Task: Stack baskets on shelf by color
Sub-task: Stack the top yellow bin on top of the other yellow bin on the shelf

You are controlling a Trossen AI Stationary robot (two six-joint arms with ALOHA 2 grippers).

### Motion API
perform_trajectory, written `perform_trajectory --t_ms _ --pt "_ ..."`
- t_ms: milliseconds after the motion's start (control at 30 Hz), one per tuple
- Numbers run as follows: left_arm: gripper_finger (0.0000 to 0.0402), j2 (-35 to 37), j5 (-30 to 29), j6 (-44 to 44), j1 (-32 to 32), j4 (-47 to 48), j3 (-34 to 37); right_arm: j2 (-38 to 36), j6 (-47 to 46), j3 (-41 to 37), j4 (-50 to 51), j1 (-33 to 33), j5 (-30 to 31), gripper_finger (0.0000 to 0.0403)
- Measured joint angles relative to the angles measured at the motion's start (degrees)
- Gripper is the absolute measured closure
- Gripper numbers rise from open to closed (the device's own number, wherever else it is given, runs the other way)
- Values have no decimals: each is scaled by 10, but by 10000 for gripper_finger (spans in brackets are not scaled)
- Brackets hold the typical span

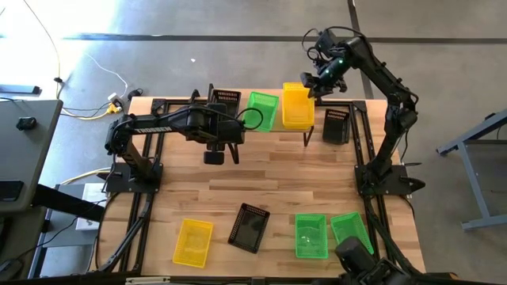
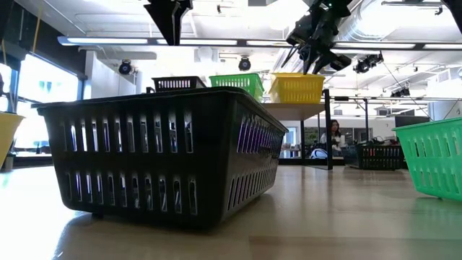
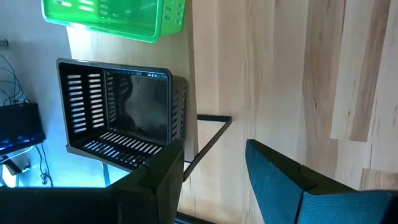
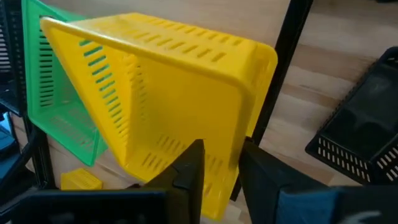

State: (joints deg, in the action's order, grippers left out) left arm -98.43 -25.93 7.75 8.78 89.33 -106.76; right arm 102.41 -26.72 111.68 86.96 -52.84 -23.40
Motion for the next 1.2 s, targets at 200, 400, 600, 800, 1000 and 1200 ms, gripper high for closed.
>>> perform_trajectory --t_ms 200,400,600,800,1000,1200 --pt "241 0 0 0 7 0 0 0 2 0 -18 0 27 309" --pt "241 0 0 -1 20 0 0 -4 39 0 -19 -4 37 309" --pt "241 0 0 -6 26 0 0 -25 73 0 -19 -8 51 309" --pt "241 0 0 -17 26 0 0 -48 98 0 -21 -8 103 309" --pt "241 0 0 -44 26 0 0 -70 167 0 -75 -7 114 309" --pt "241 0 1 -81 26 0 0 -74 291 0 -138 -2 114 309"
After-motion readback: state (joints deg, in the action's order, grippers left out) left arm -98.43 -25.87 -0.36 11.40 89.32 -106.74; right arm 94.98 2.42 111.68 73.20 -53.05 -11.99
